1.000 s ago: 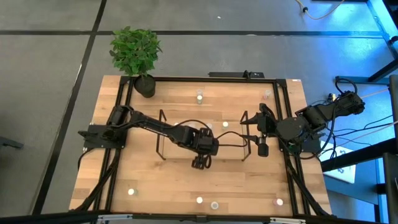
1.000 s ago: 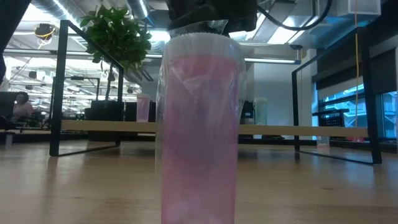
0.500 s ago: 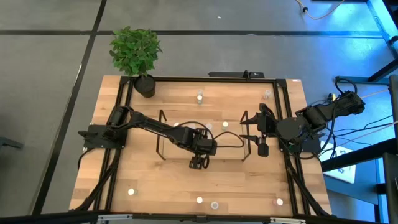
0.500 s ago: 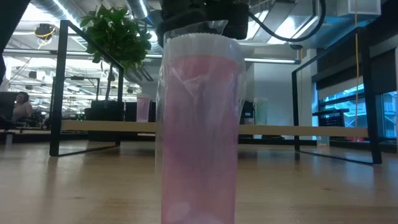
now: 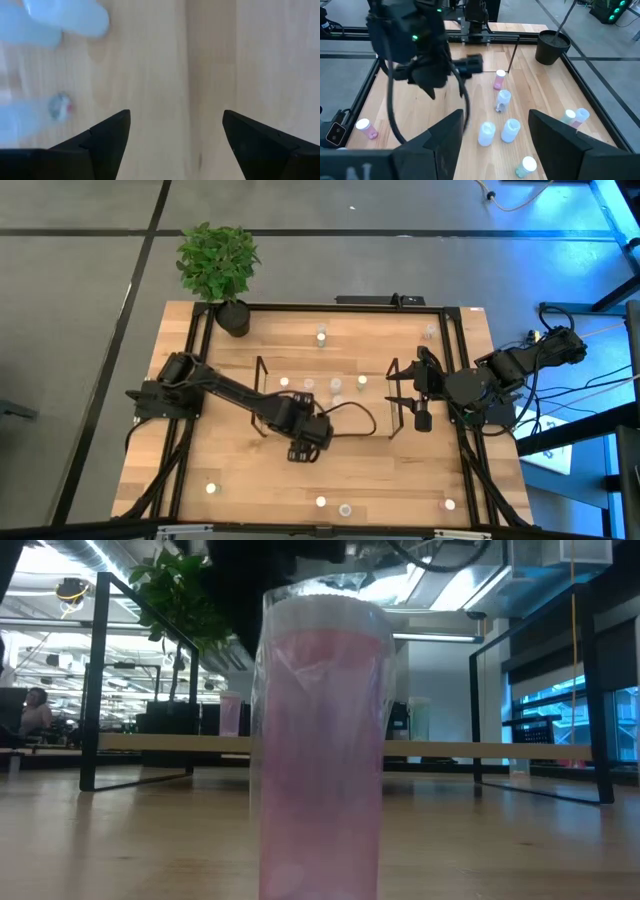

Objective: Pick and place medicine bottles onto shelf by color
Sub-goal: Put the left pink pill bottle on the shelf aligned with the other pink pill bottles

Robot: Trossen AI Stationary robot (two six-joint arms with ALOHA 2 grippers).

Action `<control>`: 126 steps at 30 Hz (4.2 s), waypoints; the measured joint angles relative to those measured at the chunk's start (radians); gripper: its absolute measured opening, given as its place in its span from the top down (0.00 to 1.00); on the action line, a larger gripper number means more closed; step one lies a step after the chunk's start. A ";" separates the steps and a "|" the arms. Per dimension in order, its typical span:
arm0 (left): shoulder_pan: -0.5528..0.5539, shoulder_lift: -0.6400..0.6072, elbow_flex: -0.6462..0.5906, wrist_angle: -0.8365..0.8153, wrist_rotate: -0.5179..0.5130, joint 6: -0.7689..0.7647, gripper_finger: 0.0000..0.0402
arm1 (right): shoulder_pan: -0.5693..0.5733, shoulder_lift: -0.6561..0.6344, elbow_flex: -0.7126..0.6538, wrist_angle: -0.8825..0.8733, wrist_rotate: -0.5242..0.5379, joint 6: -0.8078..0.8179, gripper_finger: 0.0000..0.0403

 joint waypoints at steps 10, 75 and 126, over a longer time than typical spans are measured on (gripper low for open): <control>-0.149 -0.077 0.000 -0.086 -0.006 -0.166 0.22 | 0.000 0.000 0.000 0.000 0.000 0.000 0.44; -0.464 -0.141 0.000 -0.309 -0.120 -0.705 0.22 | 0.152 0.488 0.122 0.132 -0.365 -0.182 0.44; -0.763 -0.269 0.000 -0.439 -0.270 -1.102 0.22 | 0.151 0.578 0.122 0.438 -0.172 -0.137 0.44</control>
